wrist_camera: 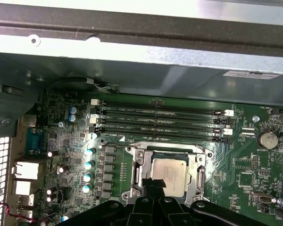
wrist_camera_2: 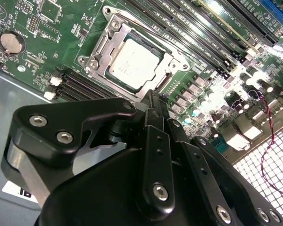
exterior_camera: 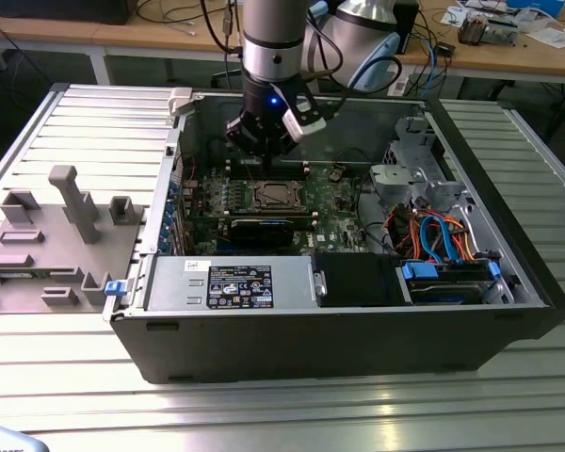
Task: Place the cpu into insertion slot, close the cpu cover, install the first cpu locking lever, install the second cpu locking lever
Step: 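Install the first cpu locking lever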
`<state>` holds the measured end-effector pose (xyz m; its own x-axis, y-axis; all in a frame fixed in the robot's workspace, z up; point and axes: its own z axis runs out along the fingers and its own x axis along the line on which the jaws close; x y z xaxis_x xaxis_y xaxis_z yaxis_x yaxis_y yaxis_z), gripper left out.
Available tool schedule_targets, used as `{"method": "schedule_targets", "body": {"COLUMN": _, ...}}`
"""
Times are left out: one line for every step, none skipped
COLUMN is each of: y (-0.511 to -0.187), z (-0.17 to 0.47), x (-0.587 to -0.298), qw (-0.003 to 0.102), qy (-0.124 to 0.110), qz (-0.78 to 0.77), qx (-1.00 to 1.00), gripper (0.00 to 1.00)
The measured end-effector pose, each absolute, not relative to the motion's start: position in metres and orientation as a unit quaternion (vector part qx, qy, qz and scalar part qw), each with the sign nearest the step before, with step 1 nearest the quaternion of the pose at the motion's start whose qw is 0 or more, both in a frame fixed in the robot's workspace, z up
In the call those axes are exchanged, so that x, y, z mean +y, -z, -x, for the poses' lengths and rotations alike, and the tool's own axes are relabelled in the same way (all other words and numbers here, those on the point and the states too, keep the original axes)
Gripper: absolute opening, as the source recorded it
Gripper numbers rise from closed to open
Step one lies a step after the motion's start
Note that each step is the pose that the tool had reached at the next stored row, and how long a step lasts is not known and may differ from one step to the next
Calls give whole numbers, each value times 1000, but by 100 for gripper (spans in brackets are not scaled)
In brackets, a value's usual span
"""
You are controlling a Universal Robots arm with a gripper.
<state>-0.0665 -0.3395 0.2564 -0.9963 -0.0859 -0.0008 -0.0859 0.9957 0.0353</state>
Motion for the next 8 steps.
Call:
{"method": "schedule_targets", "body": {"y": -256, "z": 67, "x": -340, "qw": 0, "qy": 18, "qz": -43, "qx": -999, "gripper": 11}}
{"method": "schedule_targets", "body": {"y": -256, "z": 67, "x": -340, "qw": 0, "qy": 18, "qz": -43, "qx": -999, "gripper": 11}}
{"method": "schedule_targets", "body": {"y": -256, "z": 67, "x": -340, "qw": 0, "qy": 18, "qz": -43, "qx": -999, "gripper": 11}}
{"method": "schedule_targets", "body": {"y": -256, "z": 67, "x": -340, "qw": 0, "qy": 18, "qz": -43, "qx": -999, "gripper": 11}}
{"method": "schedule_targets", "body": {"y": -256, "z": 67, "x": -340, "qw": 0, "qy": 19, "qz": -43, "qx": -999, "gripper": 11}}
{"method": "schedule_targets", "body": {"y": -256, "z": 68, "x": -340, "qw": 0, "qy": 19, "qz": -43, "qx": -999, "gripper": 11}}
{"method": "schedule_targets", "body": {"y": -256, "z": 68, "x": -340, "qw": 0, "qy": 19, "qz": -43, "qx": -999, "gripper": 11}}
{"method": "schedule_targets", "body": {"y": -256, "z": 68, "x": -340, "qw": 0, "qy": 19, "qz": -43, "qx": -999, "gripper": 11}}
